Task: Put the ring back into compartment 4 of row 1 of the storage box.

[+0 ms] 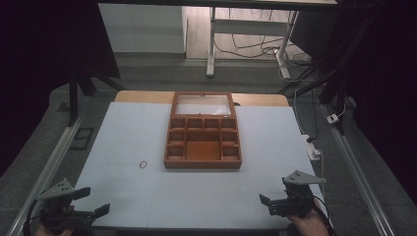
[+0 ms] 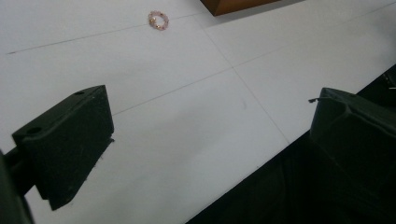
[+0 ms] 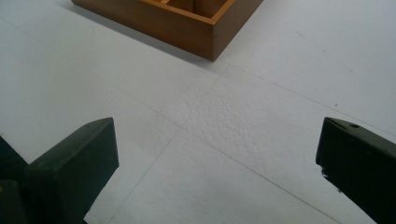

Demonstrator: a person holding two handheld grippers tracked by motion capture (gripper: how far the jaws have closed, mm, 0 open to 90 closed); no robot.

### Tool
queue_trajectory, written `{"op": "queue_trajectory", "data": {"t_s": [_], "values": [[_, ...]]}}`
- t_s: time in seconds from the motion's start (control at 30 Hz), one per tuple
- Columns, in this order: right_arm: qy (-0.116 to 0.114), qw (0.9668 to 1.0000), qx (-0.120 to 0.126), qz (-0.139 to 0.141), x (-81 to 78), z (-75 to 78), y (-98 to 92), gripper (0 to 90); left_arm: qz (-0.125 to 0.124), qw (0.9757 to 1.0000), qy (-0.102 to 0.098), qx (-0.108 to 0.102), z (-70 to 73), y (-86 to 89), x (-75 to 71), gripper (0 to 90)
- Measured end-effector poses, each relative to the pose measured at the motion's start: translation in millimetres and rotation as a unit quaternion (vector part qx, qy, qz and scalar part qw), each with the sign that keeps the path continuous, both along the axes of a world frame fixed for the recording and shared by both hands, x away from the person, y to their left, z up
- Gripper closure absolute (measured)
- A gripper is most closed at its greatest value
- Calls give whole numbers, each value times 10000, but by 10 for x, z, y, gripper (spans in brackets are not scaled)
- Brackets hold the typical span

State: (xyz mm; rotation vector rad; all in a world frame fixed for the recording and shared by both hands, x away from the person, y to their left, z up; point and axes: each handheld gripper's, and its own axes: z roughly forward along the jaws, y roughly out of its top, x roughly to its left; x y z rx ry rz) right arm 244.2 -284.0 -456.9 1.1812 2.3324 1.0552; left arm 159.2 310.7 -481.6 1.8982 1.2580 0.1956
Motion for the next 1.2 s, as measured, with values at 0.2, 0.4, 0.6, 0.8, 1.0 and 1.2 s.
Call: {"op": "queue_trajectory", "data": {"t_s": [0.2, 0.4, 0.6, 0.8, 1.0, 1.2], "values": [[172, 9996, 244, 24, 30, -3, -46, 0, 5, 9999, 46, 118, 1, -26, 13, 0], [220, 9993, 254, 150, 33, -6, -39, 0, 37, 9997, 31, 249, 5, -56, 20, 0], [217, 9992, 173, 281, 27, -8, -21, 0, 107, 9995, 73, 304, -1, -68, 31, 0], [210, 9988, 188, 400, 20, -10, -8, 0, 71, 9997, 62, 230, 5, -69, 37, 0], [252, 9985, 239, 413, 30, -13, -13, 0, 57, 9998, -36, 212, 21, -87, 46, 0], [283, 9985, 176, 431, 34, -15, -7, 0, 30, 9998, -112, 184, 30, -107, 76, 0]]}}
